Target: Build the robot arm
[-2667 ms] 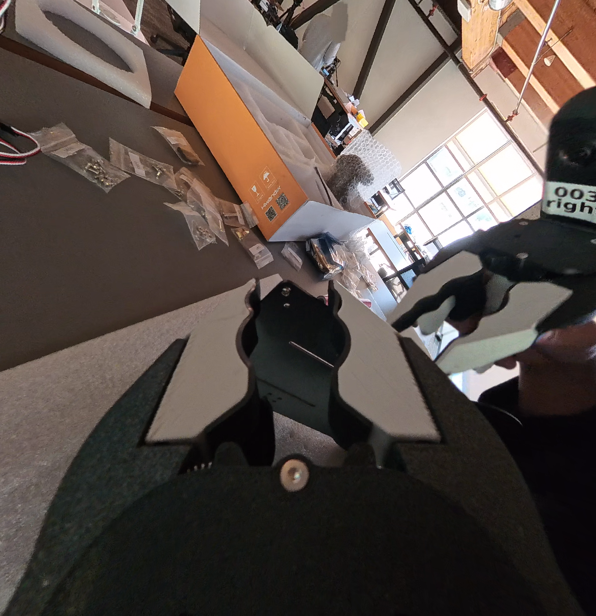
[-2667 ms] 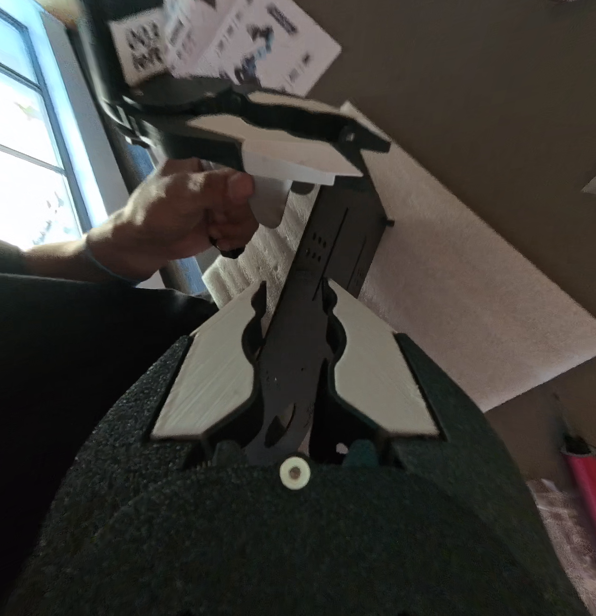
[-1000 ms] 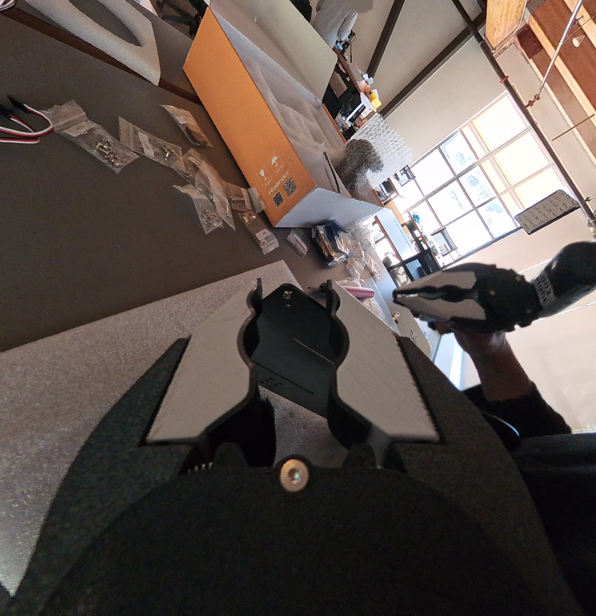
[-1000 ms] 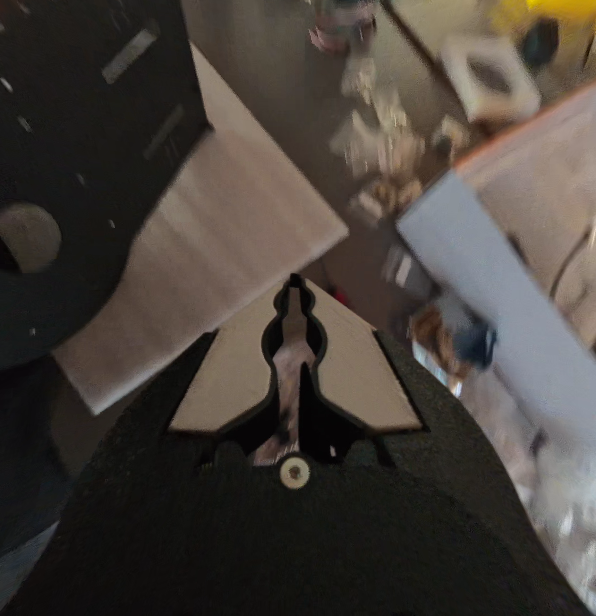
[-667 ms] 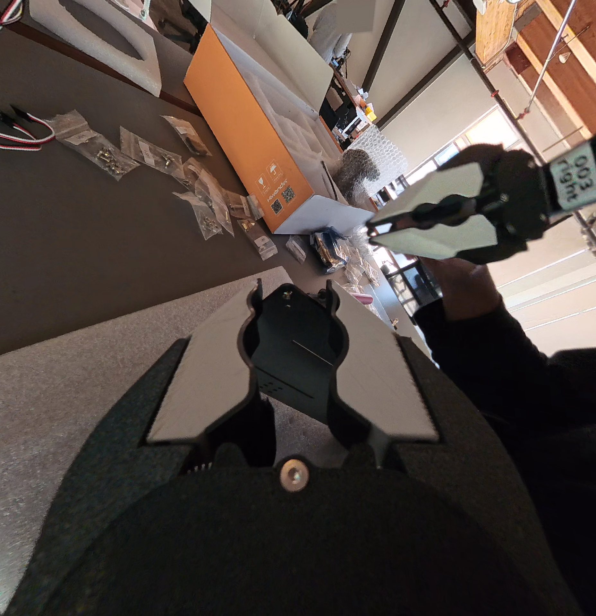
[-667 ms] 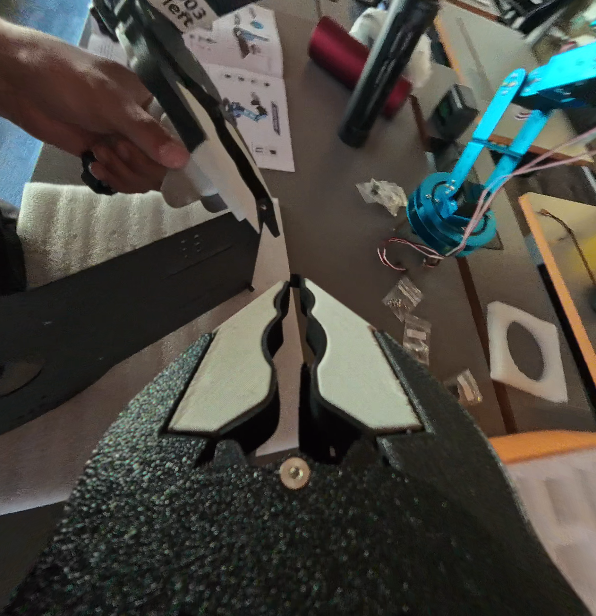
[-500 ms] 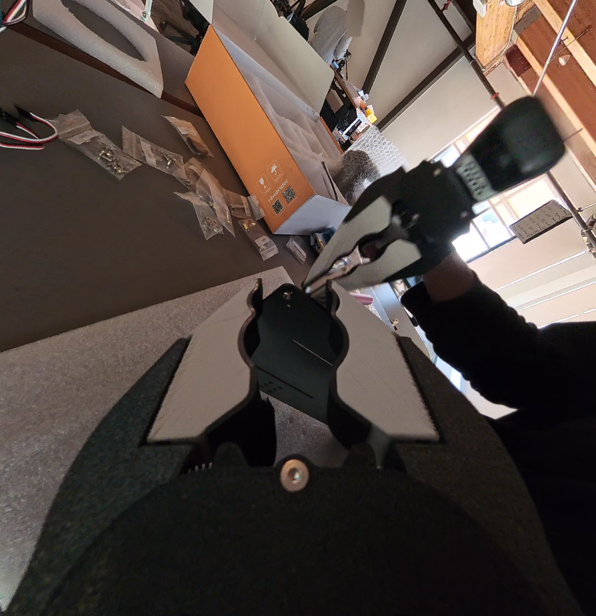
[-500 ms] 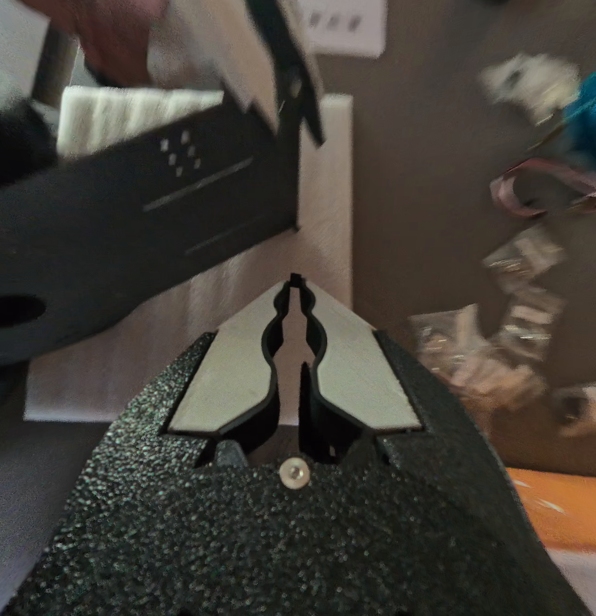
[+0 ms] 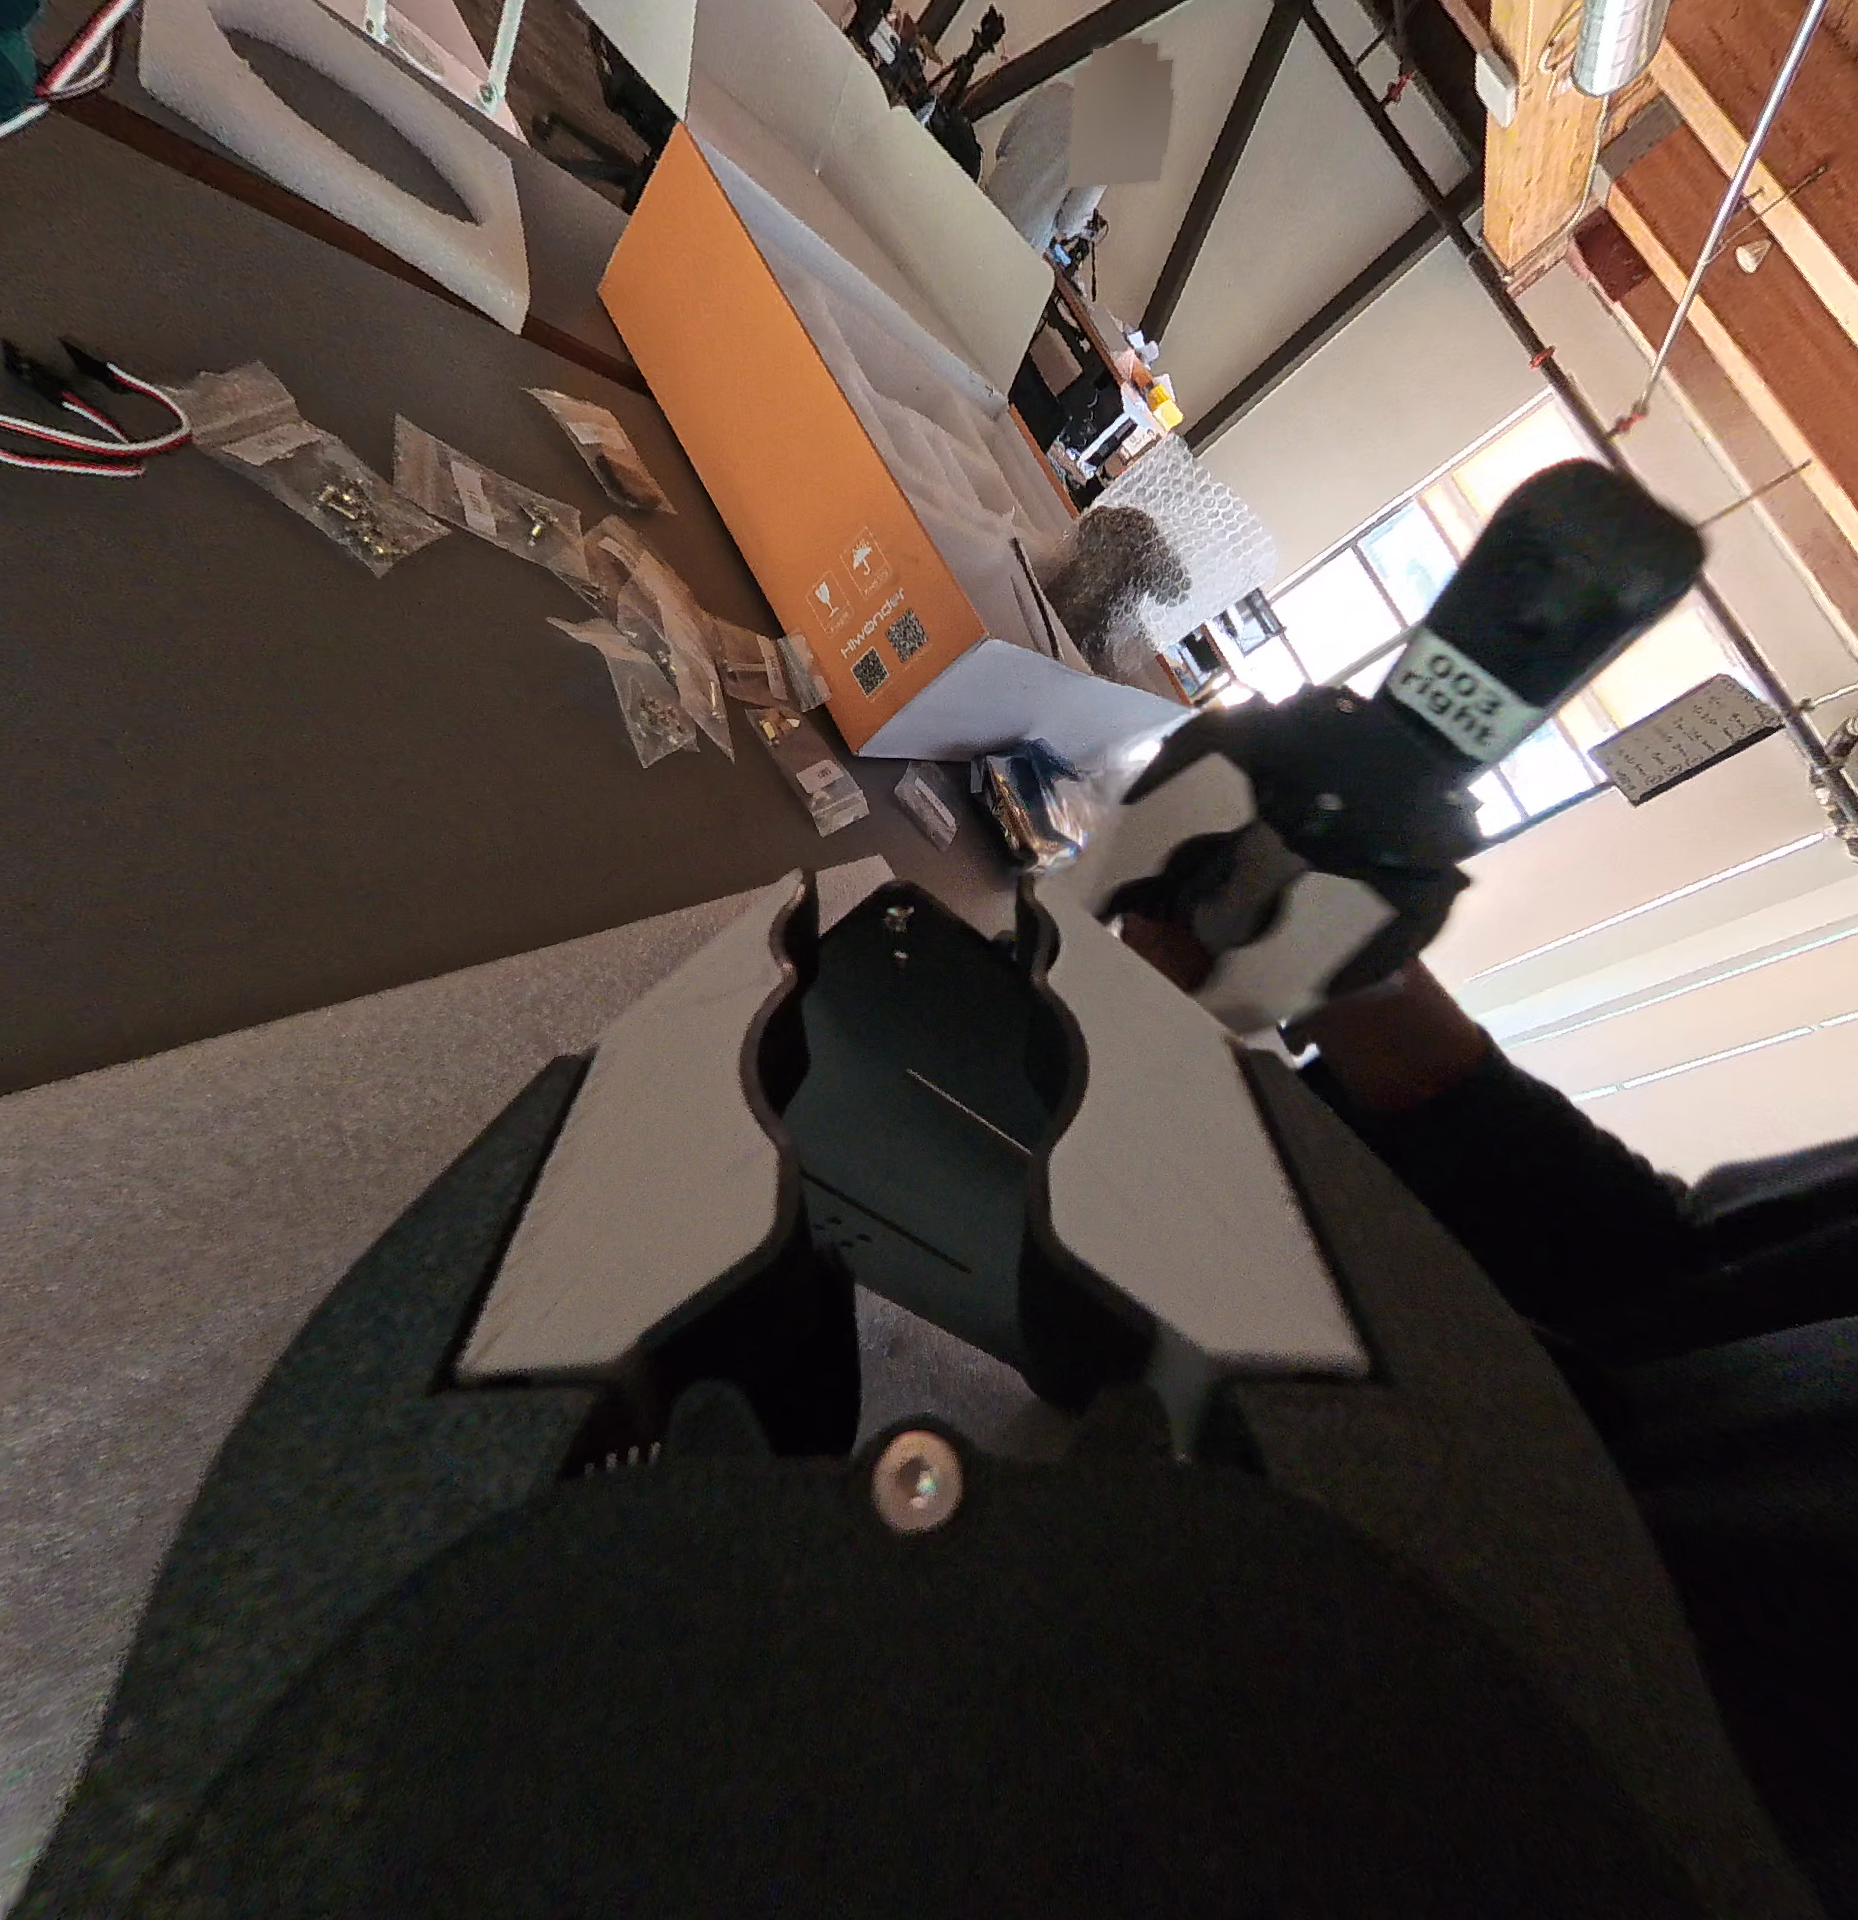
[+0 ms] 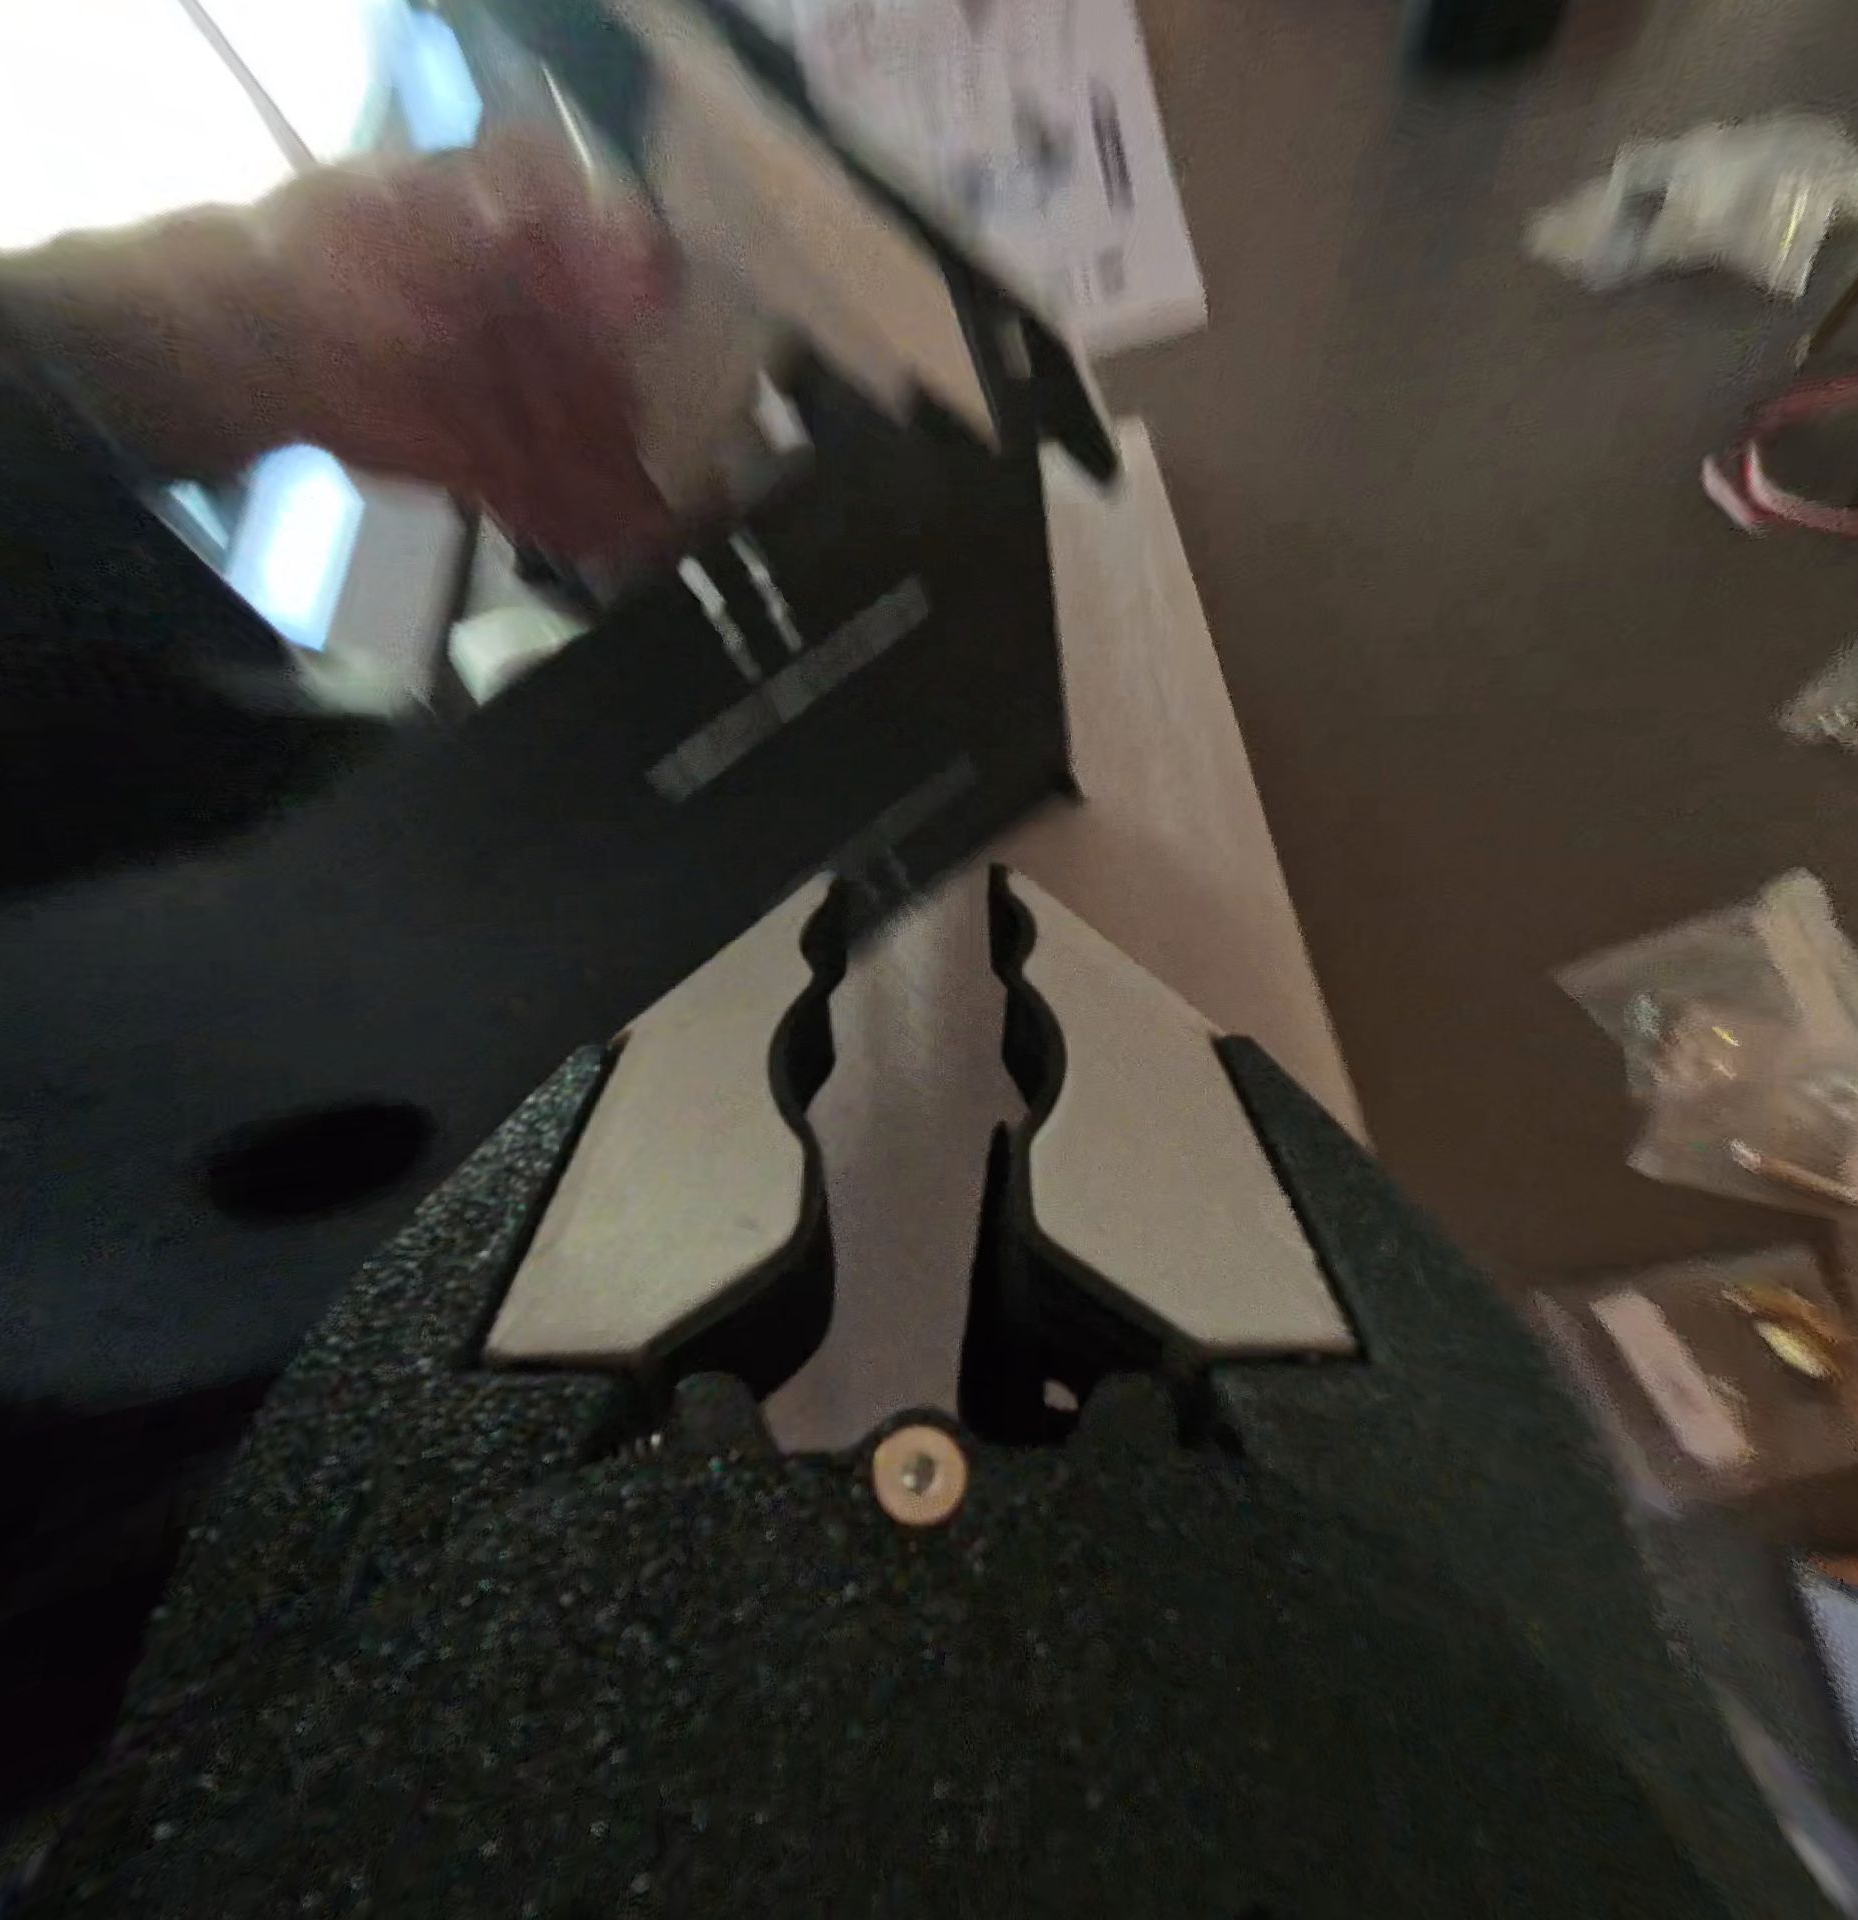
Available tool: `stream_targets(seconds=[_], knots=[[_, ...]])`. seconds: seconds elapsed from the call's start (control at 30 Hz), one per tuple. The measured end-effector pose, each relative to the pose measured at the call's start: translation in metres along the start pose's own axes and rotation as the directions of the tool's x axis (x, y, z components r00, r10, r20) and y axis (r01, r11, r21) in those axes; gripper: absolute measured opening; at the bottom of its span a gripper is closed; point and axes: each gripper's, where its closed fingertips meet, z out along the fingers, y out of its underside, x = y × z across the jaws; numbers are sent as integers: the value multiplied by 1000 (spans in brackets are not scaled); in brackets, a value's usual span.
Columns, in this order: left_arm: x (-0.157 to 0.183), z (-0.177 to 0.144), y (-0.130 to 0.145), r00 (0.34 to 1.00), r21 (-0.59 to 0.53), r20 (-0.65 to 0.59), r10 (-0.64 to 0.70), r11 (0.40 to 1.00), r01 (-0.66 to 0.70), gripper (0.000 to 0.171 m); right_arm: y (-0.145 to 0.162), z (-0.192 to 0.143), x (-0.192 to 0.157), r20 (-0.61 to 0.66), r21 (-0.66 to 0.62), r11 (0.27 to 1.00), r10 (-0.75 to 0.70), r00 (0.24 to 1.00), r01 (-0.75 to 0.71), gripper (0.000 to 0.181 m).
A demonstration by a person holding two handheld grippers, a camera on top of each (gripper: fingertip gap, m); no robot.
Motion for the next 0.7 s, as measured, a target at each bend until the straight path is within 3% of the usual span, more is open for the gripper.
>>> stream_targets(seconds=[0.1,0.2,0.23,0.3,0.43,0.53,0.7], knots=[[0,1,-1,1000,22,11,-10,1000,9,37,-44,-5,-40,166,210,951,194,967,-227,55],[0,2,-1,1000,25,27,-8,1000,7,37,-45,6,-45,102,188,892,398,912,-410,81],[0,3,-1,999,24,32,-9,1000,8,37,-38,12,-45,36,132,880,456,889,-456,81],[-1,3,-2,999,22,44,-8,1000,7,37,-23,18,-44,-106,36,858,513,852,-513,56],[0,4,-2,999,29,41,-13,1000,11,37,-24,17,-53,-187,-55,852,504,843,-521,25],[1,1,-1,1000,23,-2,23,999,-23,39,-23,18,-53,-256,-98,860,464,848,-500,22],[-1,-19,-13,978,28,-197,64,998,-59,48,-22,17,-54,-280,-112,861,453,847,-497,21]])
